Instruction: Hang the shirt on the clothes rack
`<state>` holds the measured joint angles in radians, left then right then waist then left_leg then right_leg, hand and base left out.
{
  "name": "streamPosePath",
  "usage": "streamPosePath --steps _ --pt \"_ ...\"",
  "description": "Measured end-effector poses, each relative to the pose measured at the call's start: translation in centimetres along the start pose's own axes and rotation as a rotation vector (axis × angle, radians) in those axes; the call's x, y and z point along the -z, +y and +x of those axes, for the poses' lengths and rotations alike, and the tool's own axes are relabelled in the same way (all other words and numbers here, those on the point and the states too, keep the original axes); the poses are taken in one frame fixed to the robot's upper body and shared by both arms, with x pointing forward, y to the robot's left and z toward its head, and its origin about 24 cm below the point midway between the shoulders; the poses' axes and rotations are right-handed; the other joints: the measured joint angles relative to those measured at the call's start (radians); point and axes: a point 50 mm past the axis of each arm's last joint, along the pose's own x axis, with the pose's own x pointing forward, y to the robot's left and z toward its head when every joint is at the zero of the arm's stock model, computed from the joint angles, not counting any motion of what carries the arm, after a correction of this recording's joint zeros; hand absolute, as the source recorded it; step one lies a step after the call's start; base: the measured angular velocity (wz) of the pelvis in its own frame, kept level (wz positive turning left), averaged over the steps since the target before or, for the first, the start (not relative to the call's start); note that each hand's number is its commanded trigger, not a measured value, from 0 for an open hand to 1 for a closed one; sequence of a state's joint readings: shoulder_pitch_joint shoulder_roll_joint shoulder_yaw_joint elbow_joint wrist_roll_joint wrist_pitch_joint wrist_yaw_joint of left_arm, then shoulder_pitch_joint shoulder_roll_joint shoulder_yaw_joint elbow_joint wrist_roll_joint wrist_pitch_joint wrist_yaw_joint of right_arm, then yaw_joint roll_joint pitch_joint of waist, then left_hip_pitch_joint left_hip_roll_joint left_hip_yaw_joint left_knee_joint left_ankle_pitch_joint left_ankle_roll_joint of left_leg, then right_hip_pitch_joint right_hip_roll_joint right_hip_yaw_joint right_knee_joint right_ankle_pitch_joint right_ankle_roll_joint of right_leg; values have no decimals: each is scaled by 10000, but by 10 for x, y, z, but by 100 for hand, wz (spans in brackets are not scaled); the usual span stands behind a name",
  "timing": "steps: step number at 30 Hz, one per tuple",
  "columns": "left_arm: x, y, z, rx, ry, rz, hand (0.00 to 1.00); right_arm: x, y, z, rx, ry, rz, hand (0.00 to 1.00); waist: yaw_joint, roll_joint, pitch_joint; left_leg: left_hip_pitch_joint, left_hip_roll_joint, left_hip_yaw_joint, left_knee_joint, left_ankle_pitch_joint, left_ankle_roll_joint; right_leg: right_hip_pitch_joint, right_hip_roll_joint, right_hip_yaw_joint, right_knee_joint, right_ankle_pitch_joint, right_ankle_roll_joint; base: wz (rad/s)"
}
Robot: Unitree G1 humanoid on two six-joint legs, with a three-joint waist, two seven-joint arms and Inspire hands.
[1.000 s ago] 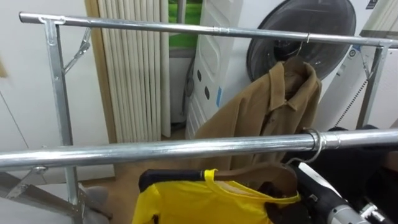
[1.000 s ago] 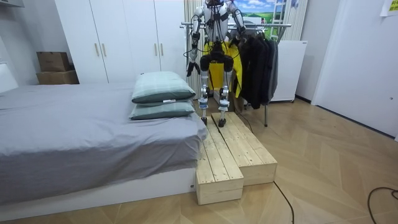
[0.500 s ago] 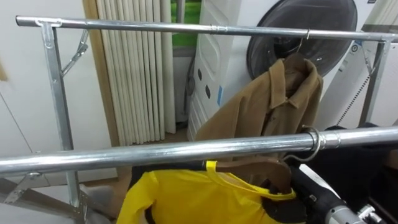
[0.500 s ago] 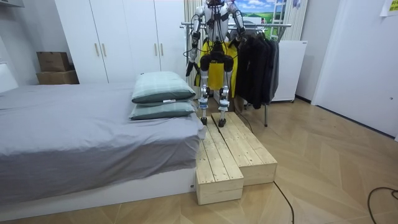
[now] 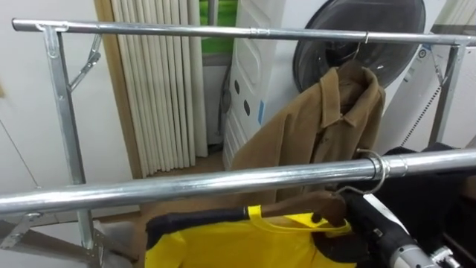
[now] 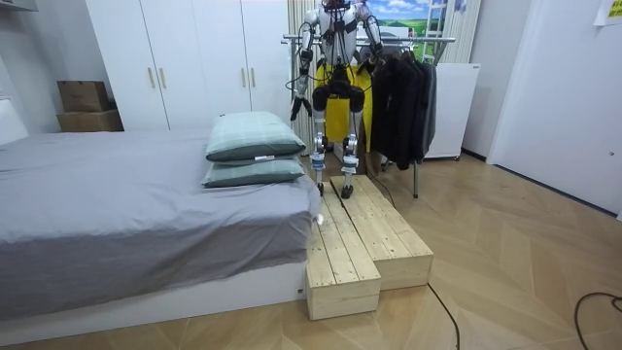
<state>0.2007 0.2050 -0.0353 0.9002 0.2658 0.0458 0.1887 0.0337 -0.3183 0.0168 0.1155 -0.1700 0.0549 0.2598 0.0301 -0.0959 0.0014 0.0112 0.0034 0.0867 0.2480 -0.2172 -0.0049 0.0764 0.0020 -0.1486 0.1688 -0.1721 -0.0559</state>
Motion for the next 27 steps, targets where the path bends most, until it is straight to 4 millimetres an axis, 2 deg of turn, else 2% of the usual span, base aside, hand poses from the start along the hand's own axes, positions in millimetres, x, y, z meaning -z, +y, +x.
streamPosePath --steps 6,10,18,27 --pt "2 -4 -2 -85 29 -79 0 3 4 -3 67 -198 1290 0 -117 216 -11 142 12 118 -144 3 3 22 -50 85 40 5 4 -6" --pt "5 -5 -3 -88 100 -44 0 5 10 -5 -9 -414 2807 0 -252 239 14 177 31 115 -135 3 3 63 -47 -20 18 4 5 1" --pt "11 -11 -4 138 359 176 0 5 15 -7 13 -971 5994 0 -253 286 50 30 44 153 43 -38 45 36 -33 88 6 7 12 0" --pt "9 -12 -2 183 317 204 0 11 25 -6 12 -1107 7893 0 -274 549 7 -33 2 143 95 -46 61 -76 -27 75 13 25 42 0"
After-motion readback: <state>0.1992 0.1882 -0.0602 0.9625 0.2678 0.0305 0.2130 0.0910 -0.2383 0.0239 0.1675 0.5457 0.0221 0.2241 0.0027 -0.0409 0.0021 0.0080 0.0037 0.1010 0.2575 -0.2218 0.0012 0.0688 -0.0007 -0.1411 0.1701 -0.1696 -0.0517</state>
